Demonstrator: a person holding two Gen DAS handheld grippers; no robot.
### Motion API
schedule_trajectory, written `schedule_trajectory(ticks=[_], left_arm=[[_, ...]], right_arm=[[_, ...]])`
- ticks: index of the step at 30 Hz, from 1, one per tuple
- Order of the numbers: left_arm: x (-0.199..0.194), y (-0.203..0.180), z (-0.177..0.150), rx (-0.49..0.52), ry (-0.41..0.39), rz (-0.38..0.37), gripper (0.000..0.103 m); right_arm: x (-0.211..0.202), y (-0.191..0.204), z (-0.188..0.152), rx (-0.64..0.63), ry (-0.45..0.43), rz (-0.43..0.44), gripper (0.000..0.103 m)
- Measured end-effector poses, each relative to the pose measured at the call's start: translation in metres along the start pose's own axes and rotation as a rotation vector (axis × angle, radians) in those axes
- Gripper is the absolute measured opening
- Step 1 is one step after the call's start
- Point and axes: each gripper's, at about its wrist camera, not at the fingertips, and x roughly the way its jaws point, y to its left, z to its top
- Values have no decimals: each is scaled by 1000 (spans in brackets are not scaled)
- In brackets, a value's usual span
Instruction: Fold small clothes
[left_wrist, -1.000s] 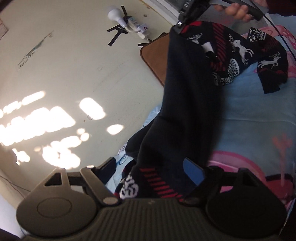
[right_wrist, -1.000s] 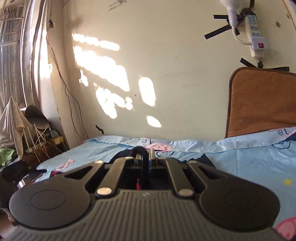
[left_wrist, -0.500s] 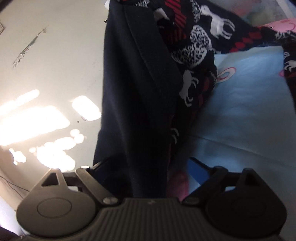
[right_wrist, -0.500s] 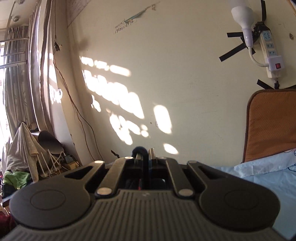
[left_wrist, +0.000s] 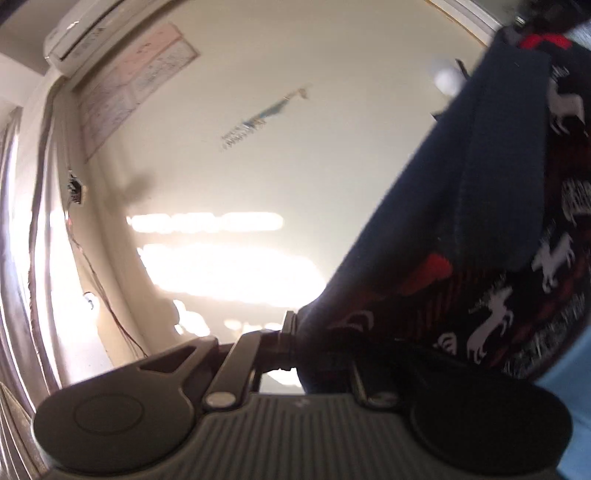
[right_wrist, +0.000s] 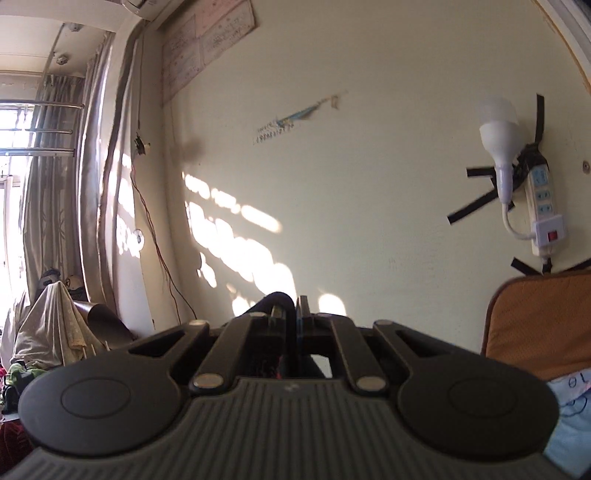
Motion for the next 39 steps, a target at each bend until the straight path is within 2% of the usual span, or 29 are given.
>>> schedule_trajectory(ticks=[2, 4, 7, 9, 11, 14, 17, 21, 23, 26, 27, 28, 29, 30, 31, 33, 35, 37, 38, 39], left_arm=[[-7, 21, 25, -36, -71, 58, 7], [-19, 43, 50, -84, -145, 85, 7], [-37, 73, 84, -145, -237, 93, 7], [-42, 88, 106, -147, -291, 94, 7], [-42, 94, 128, -131, -323, 84, 7], [-35, 95, 139, -103, -318, 53, 7], [-19, 80, 136, -72, -247, -2, 7], [35, 42, 93, -64, -42, -120, 7], [69, 17, 66, -53, 65, -150, 7], [138, -26, 19, -78, 280, -185, 7], [163, -42, 1, -85, 370, -203, 12], [188, -60, -21, -98, 474, -213, 16], [203, -71, -37, -118, 546, -222, 21], [215, -84, -62, -155, 633, -233, 21], [218, -90, -80, -188, 693, -247, 21], [205, -93, -96, -203, 688, -296, 21], [179, -90, -98, -159, 615, -287, 24], [156, -75, -95, -169, 563, -306, 39], [151, -54, -85, -183, 542, -318, 51], [140, -49, -86, -188, 533, -313, 58]], right_arm=[[-8, 14, 16, -50, -48, 20, 7], [-18, 27, 37, -96, -98, 29, 7], [-34, 44, 70, -180, -169, 20, 7], [-44, 52, 92, -201, -201, 9, 7], [-48, 55, 108, -228, -221, -8, 7], [-42, 51, 119, -250, -221, -31, 7], [-22, 34, 108, -232, -176, -52, 7], [26, -9, 64, -147, -43, -93, 7], [63, -31, 34, -105, 37, -122, 7], [136, -64, -22, -16, 197, -138, 8], [167, -77, -42, 3, 275, -137, 11], [193, -87, -67, 13, 350, -179, 14], [213, -96, -92, 21, 416, -242, 18], [225, -106, -113, 37, 464, -298, 22], [230, -116, -134, 65, 509, -327, 22], [219, -128, -154, 100, 545, -300, 22], [189, -132, -164, 95, 555, -280, 25], [150, -132, -168, 112, 562, -256, 46], [130, -130, -169, 109, 566, -248, 51], [113, -124, -173, 91, 566, -245, 56]])
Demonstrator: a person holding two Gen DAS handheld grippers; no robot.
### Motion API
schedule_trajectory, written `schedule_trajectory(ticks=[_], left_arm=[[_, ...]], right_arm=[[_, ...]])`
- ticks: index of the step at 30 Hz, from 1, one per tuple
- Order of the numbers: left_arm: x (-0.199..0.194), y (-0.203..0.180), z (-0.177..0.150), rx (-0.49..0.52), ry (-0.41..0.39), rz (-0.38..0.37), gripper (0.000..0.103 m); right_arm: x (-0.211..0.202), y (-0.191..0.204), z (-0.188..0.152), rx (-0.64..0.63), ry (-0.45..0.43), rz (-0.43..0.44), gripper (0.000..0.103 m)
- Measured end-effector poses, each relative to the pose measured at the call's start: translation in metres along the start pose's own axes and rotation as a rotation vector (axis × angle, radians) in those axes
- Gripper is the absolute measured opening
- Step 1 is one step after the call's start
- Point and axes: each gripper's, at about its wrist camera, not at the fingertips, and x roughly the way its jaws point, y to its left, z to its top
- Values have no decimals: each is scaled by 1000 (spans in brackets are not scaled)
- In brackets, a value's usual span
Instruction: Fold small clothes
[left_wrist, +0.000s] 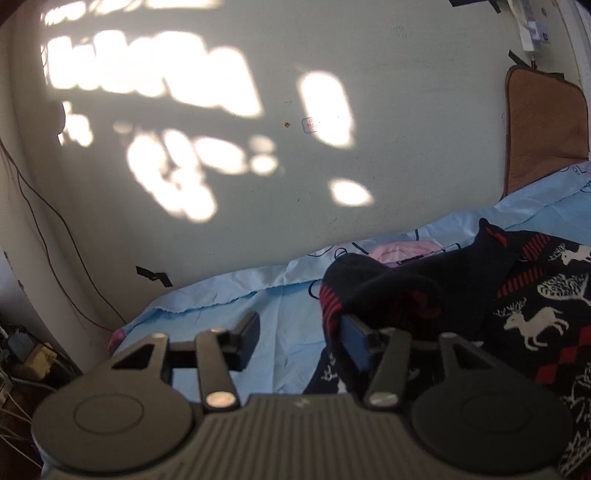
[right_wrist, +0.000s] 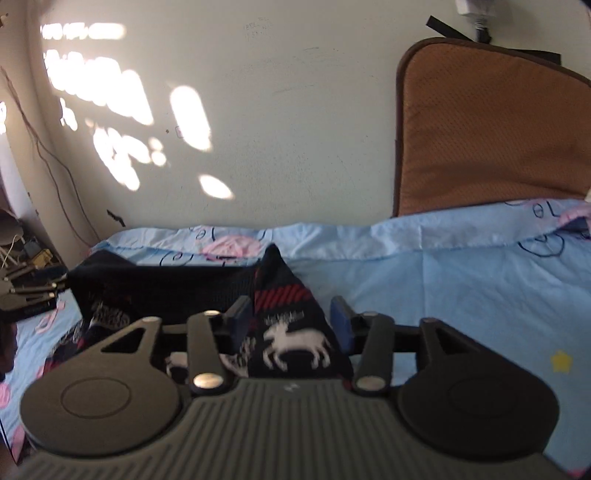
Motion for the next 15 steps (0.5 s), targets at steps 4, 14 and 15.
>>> schedule_trajectory(ticks=[4, 14, 15], left_arm=[[-17, 23, -20, -43, 57, 10, 71], [-28, 14, -66, -72, 179, 44, 68], [-29, 15, -69, -69, 182, 58, 68]], right_arm=[[-35, 25, -43, -111, 20, 0, 64], [-17, 27, -84, -65, 142, -25, 10], [-25, 17, -75, -53, 103, -79, 10]])
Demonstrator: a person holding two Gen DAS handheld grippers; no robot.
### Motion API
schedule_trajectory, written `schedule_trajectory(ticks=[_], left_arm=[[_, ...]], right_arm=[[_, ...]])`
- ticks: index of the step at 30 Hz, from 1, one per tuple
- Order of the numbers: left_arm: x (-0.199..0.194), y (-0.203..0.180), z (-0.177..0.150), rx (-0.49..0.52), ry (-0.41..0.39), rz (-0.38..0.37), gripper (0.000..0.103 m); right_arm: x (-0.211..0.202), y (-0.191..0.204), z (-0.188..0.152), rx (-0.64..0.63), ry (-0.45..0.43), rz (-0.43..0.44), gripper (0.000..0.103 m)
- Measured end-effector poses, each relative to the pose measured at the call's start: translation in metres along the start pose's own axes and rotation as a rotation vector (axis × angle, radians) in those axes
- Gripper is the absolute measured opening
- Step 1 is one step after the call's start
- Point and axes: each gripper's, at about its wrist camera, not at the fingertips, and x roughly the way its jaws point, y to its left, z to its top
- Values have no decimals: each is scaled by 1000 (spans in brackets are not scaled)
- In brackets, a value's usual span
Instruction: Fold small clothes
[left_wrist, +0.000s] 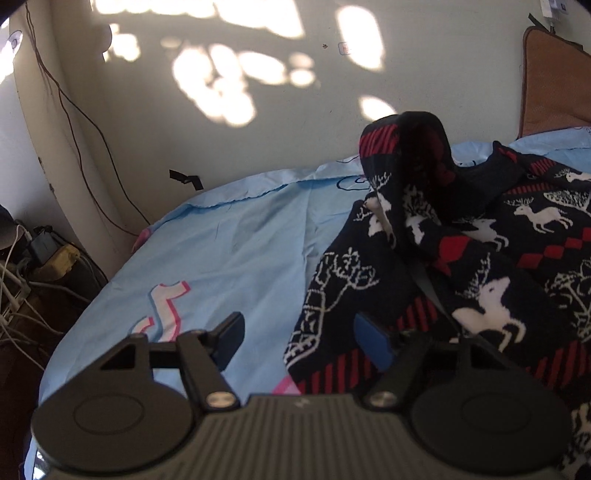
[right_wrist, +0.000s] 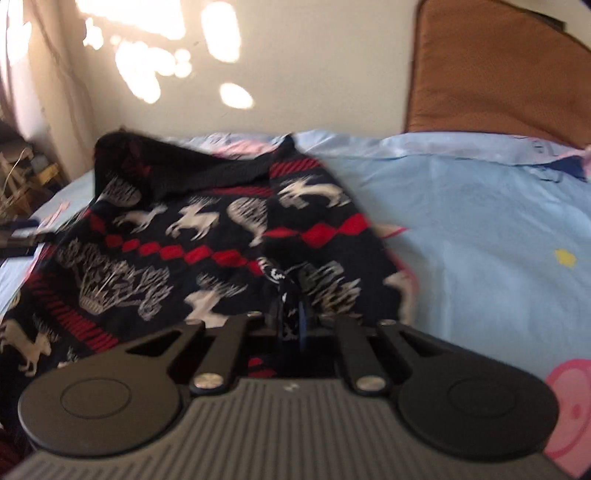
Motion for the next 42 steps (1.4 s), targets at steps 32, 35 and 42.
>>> schedule_trajectory(ticks=[32, 35, 42], left_arm=[[152, -55, 147, 63, -42, -106, 51], [193, -42, 153, -58, 112, -132, 79], [152, 28, 120, -176, 83, -212, 84]], right_arm=[[185, -2, 115, 623, 90, 549, 15], [181, -6, 150, 672, -153, 475, 27], [169, 11, 151, 542, -96, 371, 50]])
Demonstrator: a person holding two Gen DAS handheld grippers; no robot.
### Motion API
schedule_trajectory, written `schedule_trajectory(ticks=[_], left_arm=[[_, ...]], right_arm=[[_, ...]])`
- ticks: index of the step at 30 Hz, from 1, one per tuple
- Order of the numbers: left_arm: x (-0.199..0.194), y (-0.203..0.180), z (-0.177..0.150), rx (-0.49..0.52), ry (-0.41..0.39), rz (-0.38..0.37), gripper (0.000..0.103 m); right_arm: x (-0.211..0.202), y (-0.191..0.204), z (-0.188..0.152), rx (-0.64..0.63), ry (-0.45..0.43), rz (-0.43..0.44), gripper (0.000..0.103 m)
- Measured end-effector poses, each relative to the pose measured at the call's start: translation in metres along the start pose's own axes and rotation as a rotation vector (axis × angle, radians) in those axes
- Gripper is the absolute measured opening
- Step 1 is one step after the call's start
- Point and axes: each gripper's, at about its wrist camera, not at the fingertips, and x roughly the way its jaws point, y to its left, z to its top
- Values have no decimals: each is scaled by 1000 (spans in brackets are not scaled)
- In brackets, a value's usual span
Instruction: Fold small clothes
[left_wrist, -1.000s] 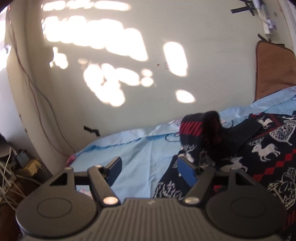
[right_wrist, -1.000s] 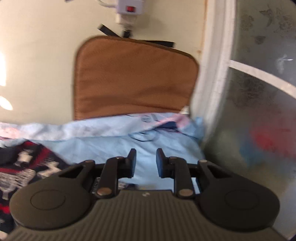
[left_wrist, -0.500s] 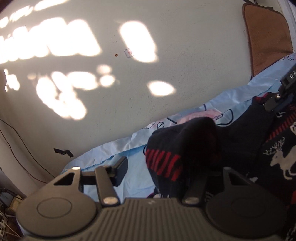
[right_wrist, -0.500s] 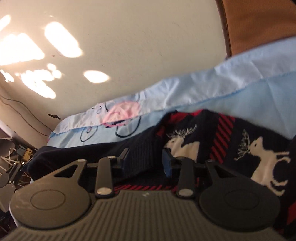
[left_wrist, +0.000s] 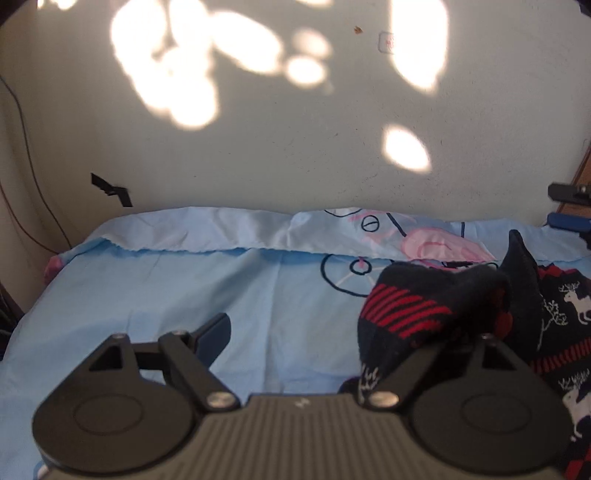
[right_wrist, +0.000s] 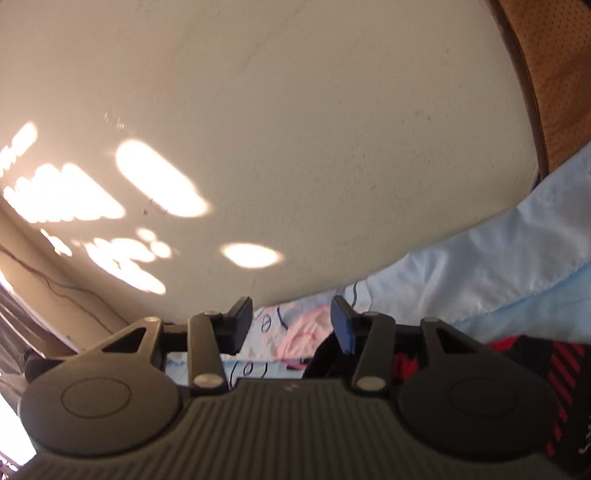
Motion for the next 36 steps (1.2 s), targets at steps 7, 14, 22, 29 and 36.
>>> schedule_trajectory(ticks=[7, 14, 22, 29, 36], left_arm=[[-80, 21, -56, 25, -23, -36, 92], [-92, 14, -71, 1, -27, -46, 92], [-64, 11, -39, -57, -71, -53, 92], [-61, 29, -49, -149, -33, -104, 92], [-119, 45, -85, -140, -74, -122, 102]], right_arm=[[-11, 19, -58, 56, 181, 86, 51], [-3, 43, -68, -7, 216, 72, 51], [-15, 20, -95, 25, 239, 36, 51], [36, 58, -92, -72, 280, 70, 7], [109, 79, -27, -246, 151, -89, 64]])
